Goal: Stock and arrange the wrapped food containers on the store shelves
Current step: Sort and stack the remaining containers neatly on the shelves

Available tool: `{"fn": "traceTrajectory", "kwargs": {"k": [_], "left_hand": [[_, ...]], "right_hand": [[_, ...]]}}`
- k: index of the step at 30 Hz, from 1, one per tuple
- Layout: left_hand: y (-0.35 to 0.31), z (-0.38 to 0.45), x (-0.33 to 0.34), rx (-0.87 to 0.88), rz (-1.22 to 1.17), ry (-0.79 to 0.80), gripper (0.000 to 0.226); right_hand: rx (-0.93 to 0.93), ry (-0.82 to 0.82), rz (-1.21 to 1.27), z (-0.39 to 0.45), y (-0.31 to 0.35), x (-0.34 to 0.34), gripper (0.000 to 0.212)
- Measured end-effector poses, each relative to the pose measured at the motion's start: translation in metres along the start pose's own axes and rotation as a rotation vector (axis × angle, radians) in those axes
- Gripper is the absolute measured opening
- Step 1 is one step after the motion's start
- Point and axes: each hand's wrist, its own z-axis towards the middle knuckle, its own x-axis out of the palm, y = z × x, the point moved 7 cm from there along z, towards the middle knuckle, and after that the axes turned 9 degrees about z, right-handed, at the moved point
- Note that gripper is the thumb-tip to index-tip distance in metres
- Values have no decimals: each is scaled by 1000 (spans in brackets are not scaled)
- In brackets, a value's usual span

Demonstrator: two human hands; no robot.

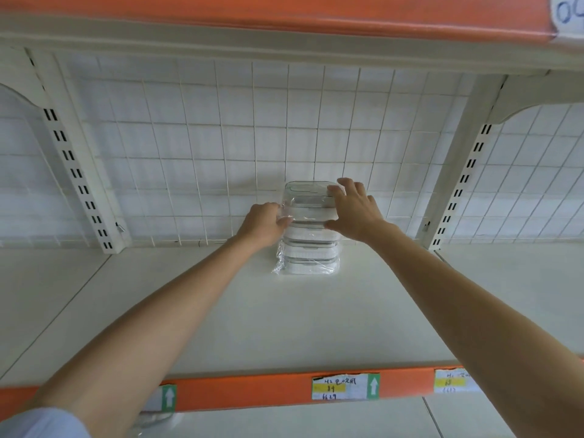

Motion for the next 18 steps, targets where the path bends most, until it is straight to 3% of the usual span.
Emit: {"fn": "traceTrajectory", "kwargs": {"k": [4,6,9,14,18], "left_hand": [[5,-26,-15,9,192,-30,39],[11,-47,-23,30,265,-65,31],[24,-88,-26,56,361,-72,19],[60,-145,-34,47,525,41,19],[87,-179,-49,11,556,45,20]], "right_hand": [[-214,-119,-113,-18,39,-10,57],[-314,-123,-101,-31,59,-2,52],[-392,-60,-28,-50,84,25,48],[-457,107,50,-84,120,65,45],[-518,175,45,-107,148,72,43]]}}
